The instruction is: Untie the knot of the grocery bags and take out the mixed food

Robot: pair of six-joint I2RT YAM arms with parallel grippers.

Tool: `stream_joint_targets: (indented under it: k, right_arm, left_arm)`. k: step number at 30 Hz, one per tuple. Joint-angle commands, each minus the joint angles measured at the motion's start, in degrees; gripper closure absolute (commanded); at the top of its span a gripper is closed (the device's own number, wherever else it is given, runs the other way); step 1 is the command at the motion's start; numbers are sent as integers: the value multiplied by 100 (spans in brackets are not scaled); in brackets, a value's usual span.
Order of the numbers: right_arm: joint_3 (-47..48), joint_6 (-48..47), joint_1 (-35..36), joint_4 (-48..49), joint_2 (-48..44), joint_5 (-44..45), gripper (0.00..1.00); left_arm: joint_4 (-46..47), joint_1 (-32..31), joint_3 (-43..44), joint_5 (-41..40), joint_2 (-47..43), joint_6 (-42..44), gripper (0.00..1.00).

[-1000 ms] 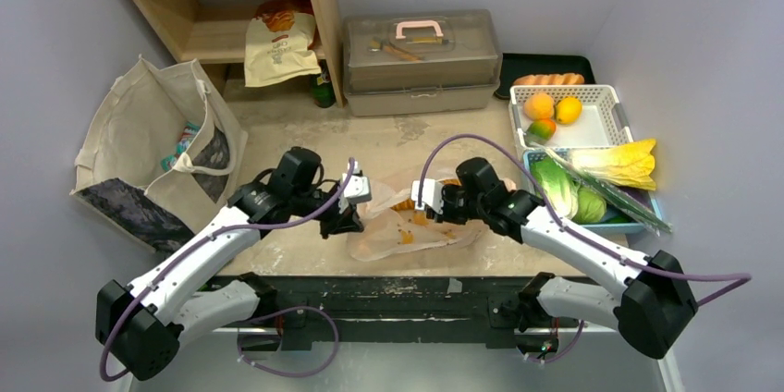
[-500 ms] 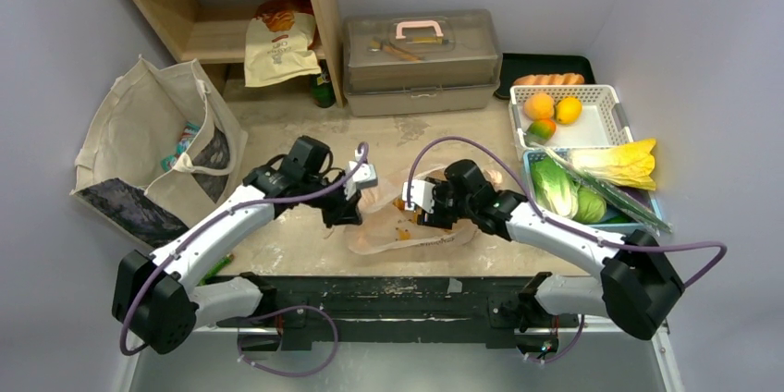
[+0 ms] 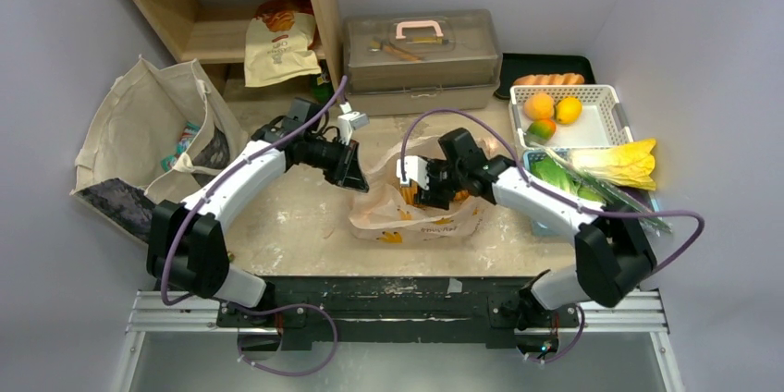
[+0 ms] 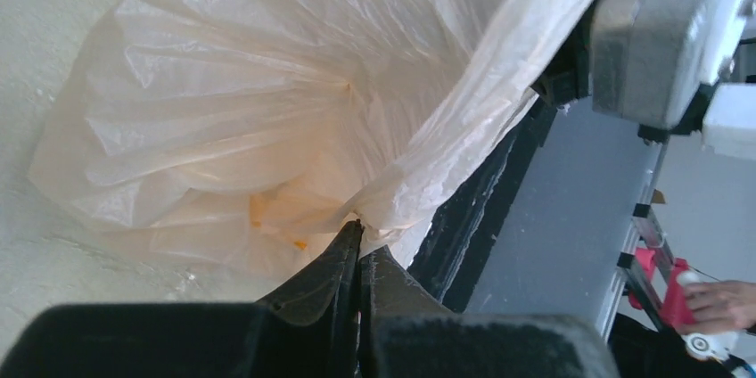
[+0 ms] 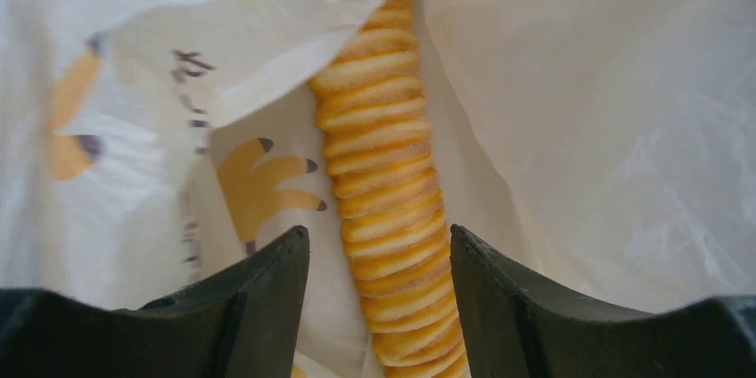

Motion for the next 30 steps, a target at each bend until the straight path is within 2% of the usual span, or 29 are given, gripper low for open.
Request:
stream_joint_targets:
  k: [1,5,17,22,24,26,27,30]
  right_arm:
    - [940,-672,-343,-1186,731,-734,42]
    - [1269,-866,-517,-1327,1198,-707,34]
    - [996,-1565,-629,-1090,1966,-173,36]
    - [1151,-1675,-646,-1385,2249,-8,53]
    - [1247,-1632,-643,-1428,2205,129,70]
    - [1434,-1529,-603,-1502,2108,215,93]
    - [1581,-1453,-564,-1598,2034,239,100]
    - [2046,-1251,-454,-2003,1716,190,100]
  left_arm:
    - [-347,72,302,374,172,-233,100]
    - [-392,141,435,329,358,-250,100]
    - [-508,243,691,253,757,-305,100]
    - [-533,243,749,239,805,-299,100]
    - [-527,243,762,231,816,-294,100]
    - [-519,243,767,193,816,-299,100]
    - [-510,243,755,184,814,-302,100]
    - [-421,234,709,127,797,-389,100]
